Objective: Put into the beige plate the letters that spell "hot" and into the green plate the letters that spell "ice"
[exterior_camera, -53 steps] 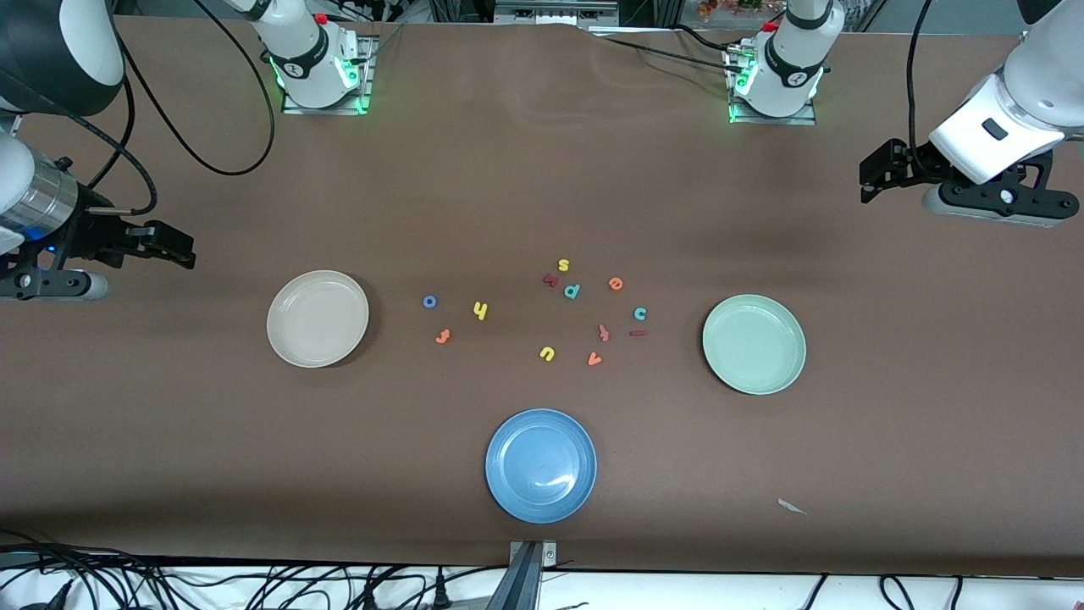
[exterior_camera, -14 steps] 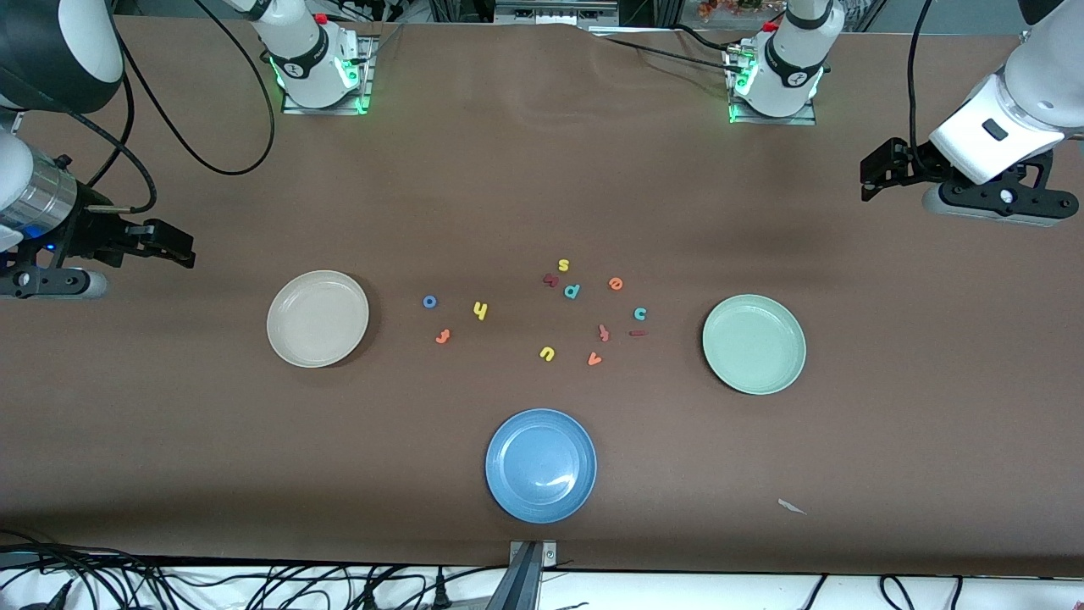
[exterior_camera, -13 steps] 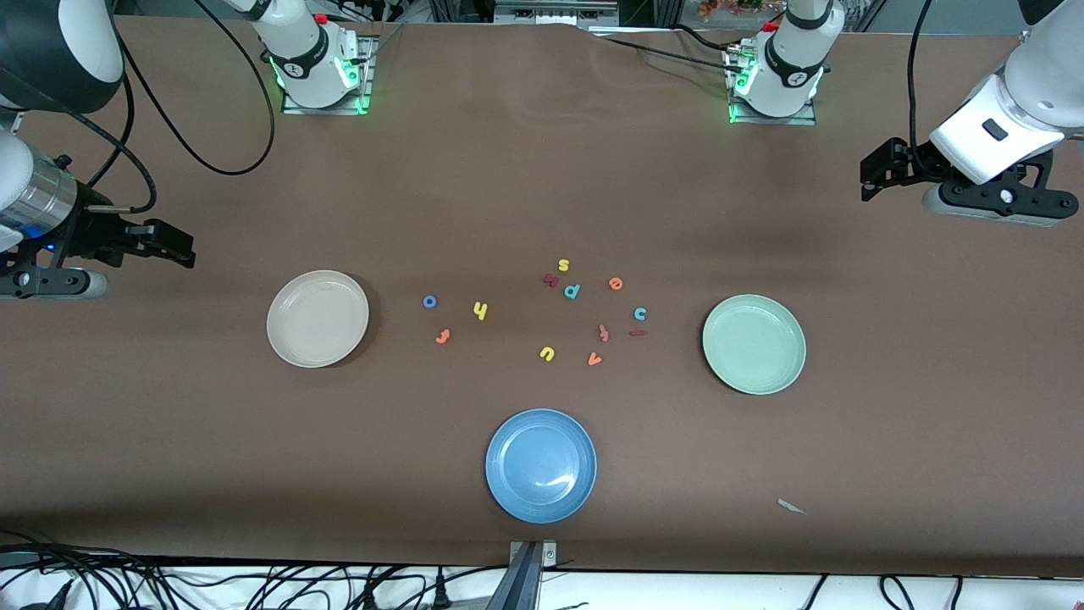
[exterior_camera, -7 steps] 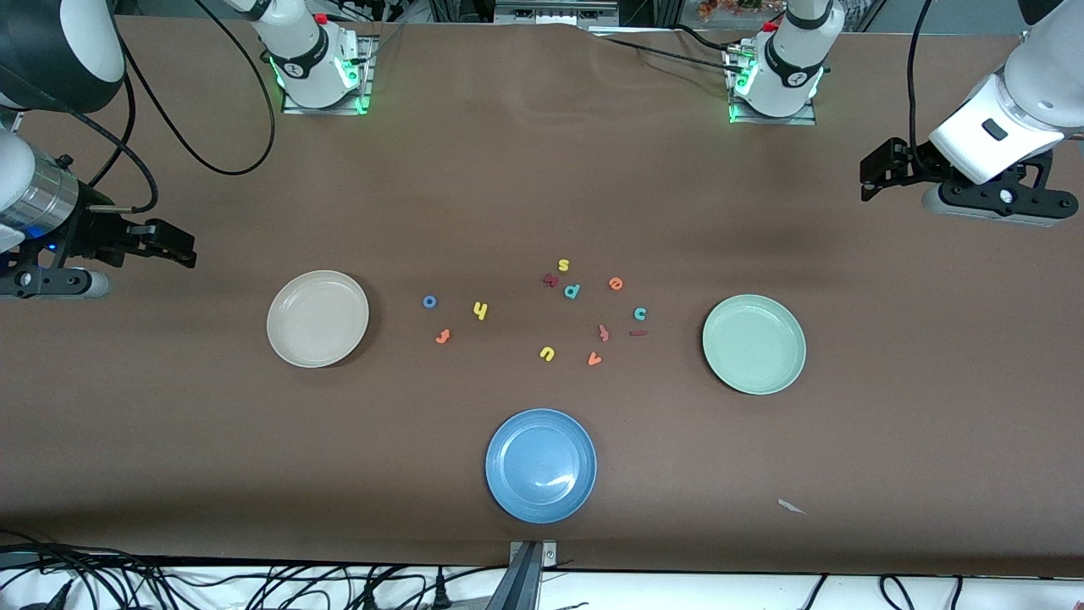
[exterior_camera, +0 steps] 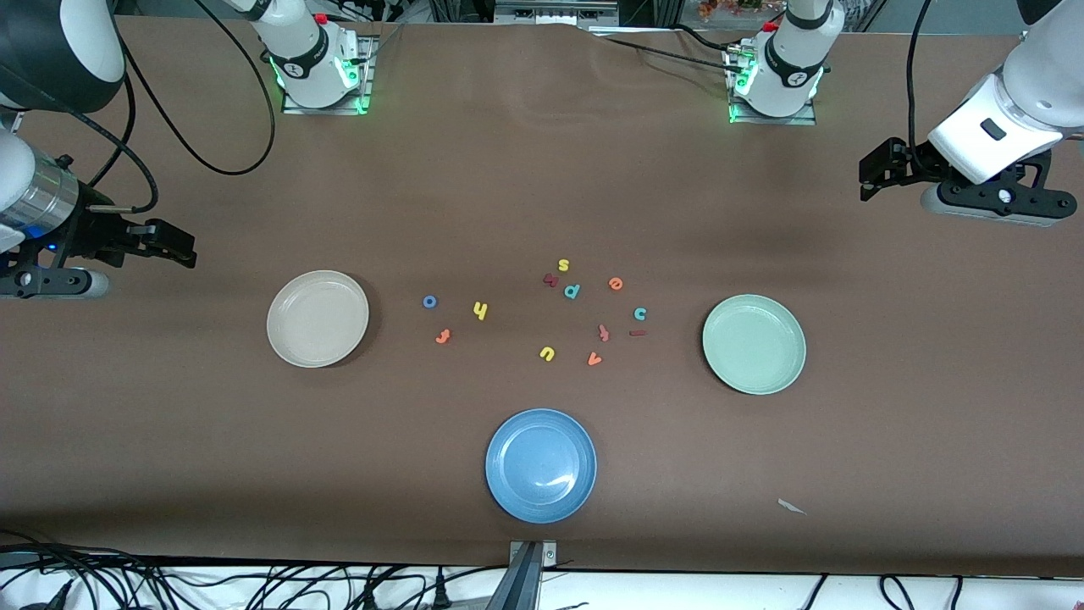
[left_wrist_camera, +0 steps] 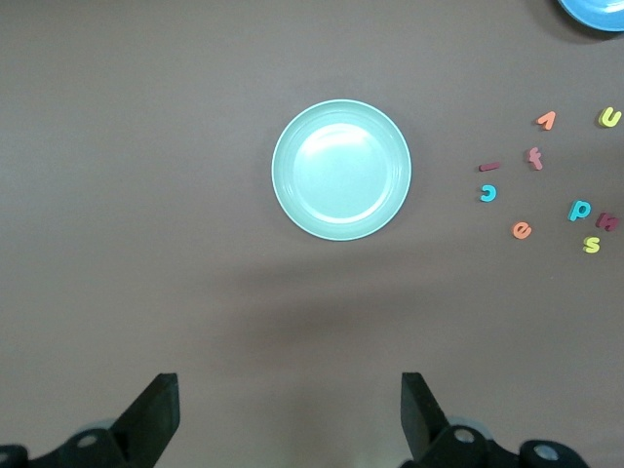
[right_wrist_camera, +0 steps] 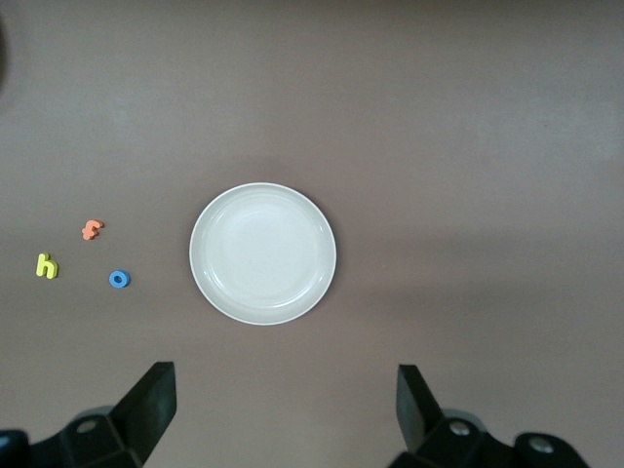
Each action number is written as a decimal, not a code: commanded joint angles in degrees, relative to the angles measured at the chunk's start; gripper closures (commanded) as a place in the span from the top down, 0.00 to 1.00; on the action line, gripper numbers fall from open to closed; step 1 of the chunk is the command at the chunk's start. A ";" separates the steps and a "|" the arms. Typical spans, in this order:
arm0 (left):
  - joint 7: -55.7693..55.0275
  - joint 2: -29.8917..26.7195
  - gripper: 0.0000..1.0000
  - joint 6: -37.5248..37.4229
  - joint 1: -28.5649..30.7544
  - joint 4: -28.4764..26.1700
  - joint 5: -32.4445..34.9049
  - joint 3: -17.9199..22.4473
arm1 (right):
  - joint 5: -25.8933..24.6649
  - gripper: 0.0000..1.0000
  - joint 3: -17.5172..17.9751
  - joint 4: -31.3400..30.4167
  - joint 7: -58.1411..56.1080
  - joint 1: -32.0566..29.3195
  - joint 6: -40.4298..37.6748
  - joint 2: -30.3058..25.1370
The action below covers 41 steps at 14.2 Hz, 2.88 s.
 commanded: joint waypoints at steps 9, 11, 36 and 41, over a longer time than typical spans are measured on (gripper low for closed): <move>-0.53 1.00 1.00 -2.87 -0.26 1.69 -0.59 -2.59 | 0.15 1.00 0.35 0.11 0.44 -0.15 -0.11 -0.55; -0.53 1.17 1.00 -2.87 0.09 1.77 -0.68 -2.50 | 0.15 1.00 0.35 0.11 0.44 -0.15 -0.02 -0.46; 0.26 16.36 1.00 -2.09 -3.78 8.44 -1.11 -4.52 | -0.03 1.00 0.53 0.20 0.35 0.56 0.16 0.15; 0.96 26.38 1.00 6.78 -6.23 9.68 -2.61 -6.19 | 0.15 1.00 0.62 0.03 0.44 1.87 0.07 0.59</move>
